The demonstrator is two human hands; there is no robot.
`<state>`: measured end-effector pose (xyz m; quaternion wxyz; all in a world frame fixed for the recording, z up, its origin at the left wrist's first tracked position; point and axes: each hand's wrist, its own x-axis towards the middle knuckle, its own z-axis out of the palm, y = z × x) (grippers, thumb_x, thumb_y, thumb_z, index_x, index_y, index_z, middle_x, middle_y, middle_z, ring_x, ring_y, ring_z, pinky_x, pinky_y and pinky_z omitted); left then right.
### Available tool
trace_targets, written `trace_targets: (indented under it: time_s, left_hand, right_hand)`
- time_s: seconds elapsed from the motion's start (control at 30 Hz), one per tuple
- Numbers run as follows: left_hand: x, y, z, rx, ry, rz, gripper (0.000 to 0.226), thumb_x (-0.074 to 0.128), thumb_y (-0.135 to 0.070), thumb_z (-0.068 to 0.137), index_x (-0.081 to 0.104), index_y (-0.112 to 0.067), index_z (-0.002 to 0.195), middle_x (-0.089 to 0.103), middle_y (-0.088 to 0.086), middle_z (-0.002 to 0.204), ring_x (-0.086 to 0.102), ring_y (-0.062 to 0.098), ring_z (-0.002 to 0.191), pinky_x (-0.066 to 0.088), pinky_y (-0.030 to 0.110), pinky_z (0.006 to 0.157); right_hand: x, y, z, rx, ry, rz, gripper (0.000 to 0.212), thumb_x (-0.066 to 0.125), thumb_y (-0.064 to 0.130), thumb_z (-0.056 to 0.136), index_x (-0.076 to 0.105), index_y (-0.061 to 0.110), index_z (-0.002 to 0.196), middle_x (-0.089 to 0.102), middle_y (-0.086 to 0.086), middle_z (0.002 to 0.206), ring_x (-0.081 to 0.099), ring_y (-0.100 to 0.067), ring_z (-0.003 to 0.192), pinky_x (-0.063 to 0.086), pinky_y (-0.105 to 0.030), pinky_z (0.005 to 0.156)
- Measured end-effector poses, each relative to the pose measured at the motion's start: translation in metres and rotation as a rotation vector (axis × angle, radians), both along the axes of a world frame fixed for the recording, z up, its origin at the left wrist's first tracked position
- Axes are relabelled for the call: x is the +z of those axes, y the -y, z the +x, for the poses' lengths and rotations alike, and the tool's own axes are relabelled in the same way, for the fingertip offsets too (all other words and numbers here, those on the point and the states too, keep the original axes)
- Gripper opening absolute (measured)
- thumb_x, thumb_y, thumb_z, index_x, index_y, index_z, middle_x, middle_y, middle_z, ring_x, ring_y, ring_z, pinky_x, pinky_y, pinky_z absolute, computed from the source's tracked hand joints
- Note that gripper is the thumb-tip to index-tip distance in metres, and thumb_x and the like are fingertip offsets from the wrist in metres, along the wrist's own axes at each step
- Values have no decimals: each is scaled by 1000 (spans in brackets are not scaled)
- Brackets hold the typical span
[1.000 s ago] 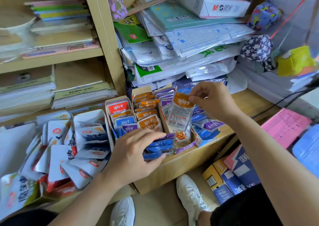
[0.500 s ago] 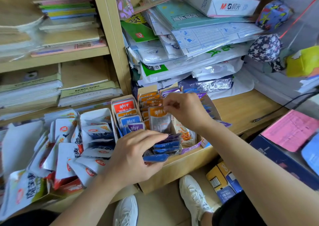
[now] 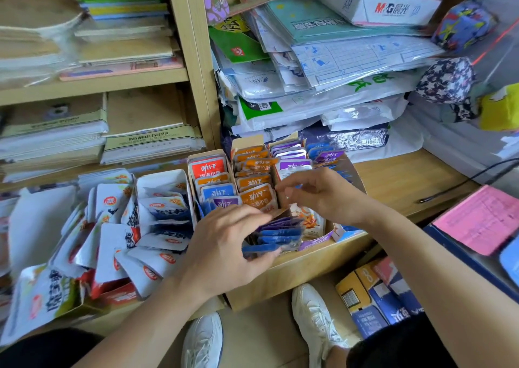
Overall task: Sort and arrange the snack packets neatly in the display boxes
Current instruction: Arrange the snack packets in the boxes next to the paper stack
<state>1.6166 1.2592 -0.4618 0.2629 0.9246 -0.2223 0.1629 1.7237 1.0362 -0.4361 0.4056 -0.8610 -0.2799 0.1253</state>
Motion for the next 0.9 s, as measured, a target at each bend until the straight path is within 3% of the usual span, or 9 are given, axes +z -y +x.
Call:
trace_targets:
  time_s: [0.1, 0.2, 0.27, 0.37, 0.47, 0.7, 0.8, 0.9]
  left_hand:
    - [-2, -1, -3, -21, -10, -25, 46, 74, -49, 83, 75, -17, 116, 73, -10, 109, 67, 4, 96, 59, 29, 78]
    - [-3, -2, -7, -45, 9, -28, 46, 76, -45, 80, 76, -16, 115, 75, -8, 109, 69, 5, 96, 60, 30, 78]
    - [-2, -2, -10, -74, 12, -24, 47, 72, -47, 81, 76, -15, 115, 75, -6, 109, 69, 7, 96, 60, 31, 77]
    - [-3, -2, -11, -90, 4, -17, 47, 72, -48, 81, 76, -16, 115, 74, -7, 110, 69, 9, 98, 60, 33, 76]
    - [-5, -4, -11, -84, 20, -8, 46, 75, -46, 79, 77, -17, 115, 74, -7, 111, 69, 9, 99, 59, 34, 77]
    - [-8, -4, -11, -78, 79, 7, 41, 77, -44, 79, 78, -18, 110, 75, -8, 110, 69, 12, 96, 59, 35, 74]
    - [-8, -3, -11, -80, 77, 13, 41, 76, -43, 80, 78, -17, 111, 75, -7, 111, 70, 11, 96, 59, 36, 74]
    - [-7, -2, -10, -43, 78, -20, 35, 74, -41, 86, 78, -17, 111, 75, -8, 110, 70, 9, 96, 59, 34, 75]
  right_hand:
    - [-2, -15, 9, -38, 84, -99, 28, 61, 29, 99, 68, 25, 126, 67, 16, 94, 58, -1, 84, 47, -23, 76]
    - [-8, -30, 15, -9, 98, -288, 43, 58, 34, 98, 56, 28, 141, 64, 8, 122, 43, -18, 116, 42, -36, 99]
    - [-12, -38, 15, -3, 149, -414, 46, 58, 32, 96, 54, 32, 142, 60, 8, 128, 34, -22, 111, 35, -44, 101]
    - [-8, -43, 14, 34, 184, -414, 35, 57, 27, 95, 63, 32, 130, 59, 11, 116, 39, -23, 105, 39, -44, 98]
    - [3, -36, 13, 88, 108, -389, 27, 60, 21, 96, 72, 28, 119, 62, 16, 101, 48, -17, 107, 38, -28, 93]
    - [8, -22, 2, 166, 93, -428, 20, 63, 26, 95, 75, 35, 109, 69, 23, 104, 47, -5, 104, 39, -20, 89]
    - [7, -23, 5, 145, 66, -347, 16, 69, 25, 91, 77, 32, 104, 72, 19, 100, 61, -3, 101, 51, -30, 93]
    - [7, -24, 8, 76, 129, -299, 22, 71, 21, 92, 74, 23, 114, 70, 16, 103, 62, -4, 97, 49, -17, 86]
